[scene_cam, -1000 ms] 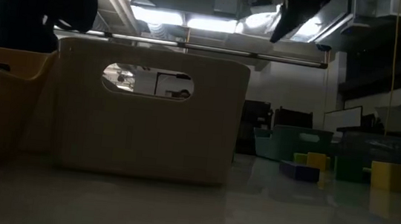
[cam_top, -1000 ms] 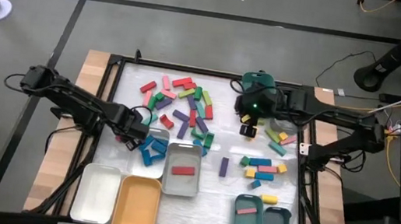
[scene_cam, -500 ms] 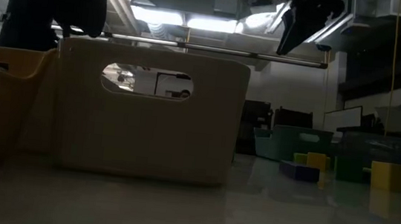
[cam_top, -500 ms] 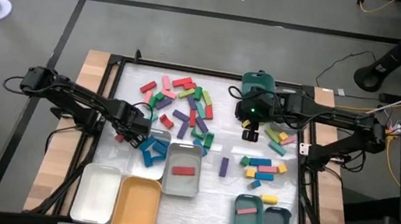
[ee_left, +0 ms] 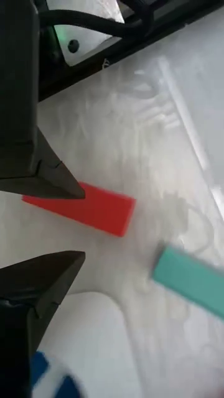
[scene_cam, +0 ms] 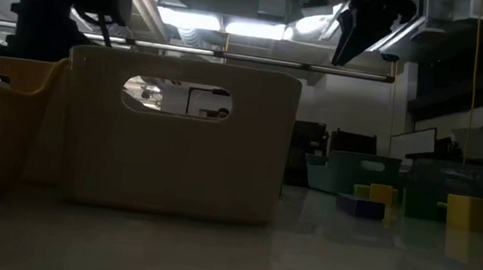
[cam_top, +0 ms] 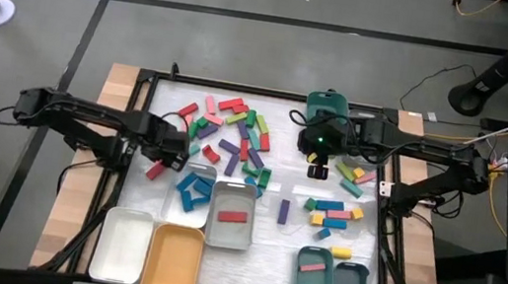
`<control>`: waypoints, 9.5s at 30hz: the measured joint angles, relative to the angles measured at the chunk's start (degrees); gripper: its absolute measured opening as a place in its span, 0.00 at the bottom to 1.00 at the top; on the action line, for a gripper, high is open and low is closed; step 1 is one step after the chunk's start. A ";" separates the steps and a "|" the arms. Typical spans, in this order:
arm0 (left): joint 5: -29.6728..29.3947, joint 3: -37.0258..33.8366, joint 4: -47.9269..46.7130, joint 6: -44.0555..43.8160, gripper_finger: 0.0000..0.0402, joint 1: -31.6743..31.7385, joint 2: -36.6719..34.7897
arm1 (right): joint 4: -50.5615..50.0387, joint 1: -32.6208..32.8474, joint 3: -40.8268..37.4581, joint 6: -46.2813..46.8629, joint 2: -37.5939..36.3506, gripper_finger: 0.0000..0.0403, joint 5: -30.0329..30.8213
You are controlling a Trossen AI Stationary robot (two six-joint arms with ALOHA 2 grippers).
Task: Sort blocks
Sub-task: Put the red block into the gray bin, then put the yellow block into the dark blue bin
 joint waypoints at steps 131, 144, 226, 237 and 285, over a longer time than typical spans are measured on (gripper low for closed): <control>2.55 3.95 18.20 36.06 0.29 22.88 -0.44 | 35.92 -13.84 -48.13 14.85 -37.66 0.42 -26.01; 12.55 5.03 46.59 34.70 0.29 5.15 0.61 | 30.96 -13.85 -48.13 15.08 -37.66 0.42 -20.67; 12.02 5.02 65.39 57.07 0.53 -11.55 20.68 | 33.59 -13.81 -44.68 -50.17 -4.31 0.42 -12.61; 12.02 5.03 65.39 56.41 0.53 -11.55 20.68 | 32.41 -13.81 -44.94 -46.58 -7.09 0.42 -13.05; 11.98 5.01 65.52 56.41 0.53 -11.55 20.65 | 27.91 -13.77 -39.23 -20.33 -2.93 0.34 -22.48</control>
